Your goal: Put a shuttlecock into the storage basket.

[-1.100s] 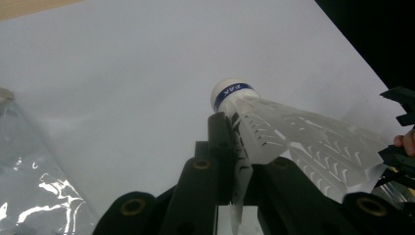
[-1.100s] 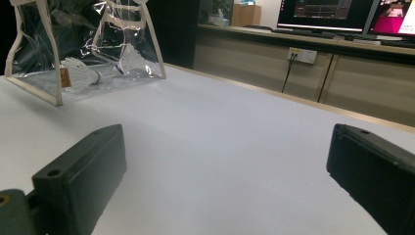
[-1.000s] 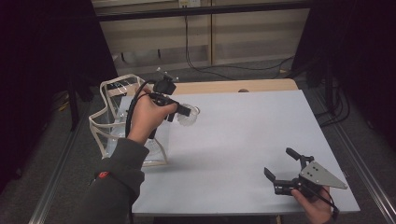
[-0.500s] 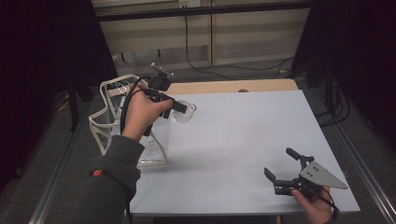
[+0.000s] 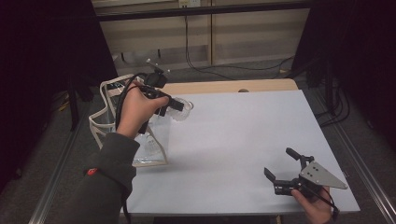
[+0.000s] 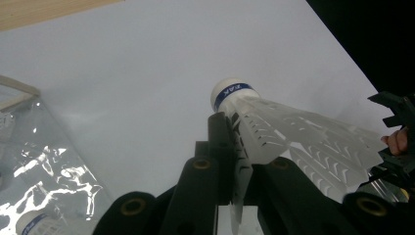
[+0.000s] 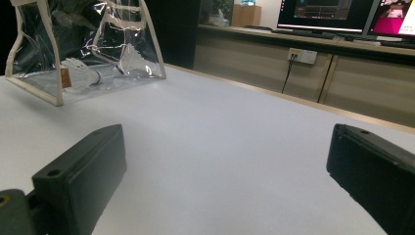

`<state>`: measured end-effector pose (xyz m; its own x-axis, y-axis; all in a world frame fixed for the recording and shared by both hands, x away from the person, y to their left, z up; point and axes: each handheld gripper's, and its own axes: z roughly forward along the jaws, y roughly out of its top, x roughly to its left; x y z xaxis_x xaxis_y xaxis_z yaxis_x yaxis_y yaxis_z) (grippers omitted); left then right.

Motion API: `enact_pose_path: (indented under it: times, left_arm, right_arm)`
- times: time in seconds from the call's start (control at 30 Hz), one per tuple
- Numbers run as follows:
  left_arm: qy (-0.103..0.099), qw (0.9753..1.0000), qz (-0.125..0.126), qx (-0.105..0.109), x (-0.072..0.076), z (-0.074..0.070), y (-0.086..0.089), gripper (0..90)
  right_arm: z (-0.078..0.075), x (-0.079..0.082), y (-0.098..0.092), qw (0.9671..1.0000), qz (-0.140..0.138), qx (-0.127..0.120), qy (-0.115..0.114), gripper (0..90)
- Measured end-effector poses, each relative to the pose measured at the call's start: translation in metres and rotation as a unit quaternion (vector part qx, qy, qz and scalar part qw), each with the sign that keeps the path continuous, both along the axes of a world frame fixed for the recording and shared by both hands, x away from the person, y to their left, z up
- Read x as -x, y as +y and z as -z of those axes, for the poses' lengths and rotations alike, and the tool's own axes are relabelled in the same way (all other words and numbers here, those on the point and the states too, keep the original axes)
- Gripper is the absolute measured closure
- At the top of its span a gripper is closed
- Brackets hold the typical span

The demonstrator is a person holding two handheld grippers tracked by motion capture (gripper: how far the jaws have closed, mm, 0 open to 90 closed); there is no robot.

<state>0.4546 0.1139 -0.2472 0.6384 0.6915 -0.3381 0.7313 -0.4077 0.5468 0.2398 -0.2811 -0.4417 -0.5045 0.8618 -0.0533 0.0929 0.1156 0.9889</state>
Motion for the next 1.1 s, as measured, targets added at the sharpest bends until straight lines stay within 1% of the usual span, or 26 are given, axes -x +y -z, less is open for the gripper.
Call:
enact_pose_path:
  times: [0.27,0.4,0.57,0.7,0.8,0.87,0.93,1.0,1.1]
  left_arm:
    - [0.004,1.0000,-0.001,0.002,0.000,-0.005,0.005,88.3]
    - [0.003,1.0000,-0.004,0.006,0.000,-0.007,0.006,88.4]
    - [0.005,1.0000,-0.004,0.003,0.000,-0.010,0.008,88.4]
    - [0.001,1.0000,-0.006,0.002,-0.001,-0.012,0.011,88.4]
    - [0.003,0.9999,-0.010,0.003,-0.001,-0.014,0.013,88.4]
    - [0.003,0.9999,-0.011,0.005,-0.001,-0.014,0.015,88.4]
    - [0.000,0.9999,-0.010,0.004,-0.002,-0.016,0.016,88.4]
    - [0.001,1.0000,-0.008,0.005,-0.002,-0.017,0.017,88.4]
    - [0.000,0.9999,-0.011,0.005,-0.002,-0.019,0.019,88.4]
  right_arm:
    - [0.000,0.000,0.000,1.0000,-0.002,-0.001,0.002,1.5]
    - [0.000,0.000,0.000,1.0000,-0.001,0.000,0.003,1.5]
    - [0.000,0.000,0.001,1.0000,-0.002,0.001,0.002,1.5]
    - [0.000,0.000,0.000,1.0000,-0.001,0.000,0.003,1.5]
    - [0.000,0.000,0.000,1.0000,-0.002,0.000,0.003,1.5]
    - [0.000,0.000,0.000,1.0000,-0.002,-0.001,0.002,1.5]
    - [0.000,0.000,0.001,1.0000,-0.001,0.000,0.003,1.5]
    - [0.000,0.000,0.001,1.0000,-0.002,0.000,0.003,1.5]
    - [0.000,0.000,0.000,1.0000,-0.002,0.001,0.001,1.5]
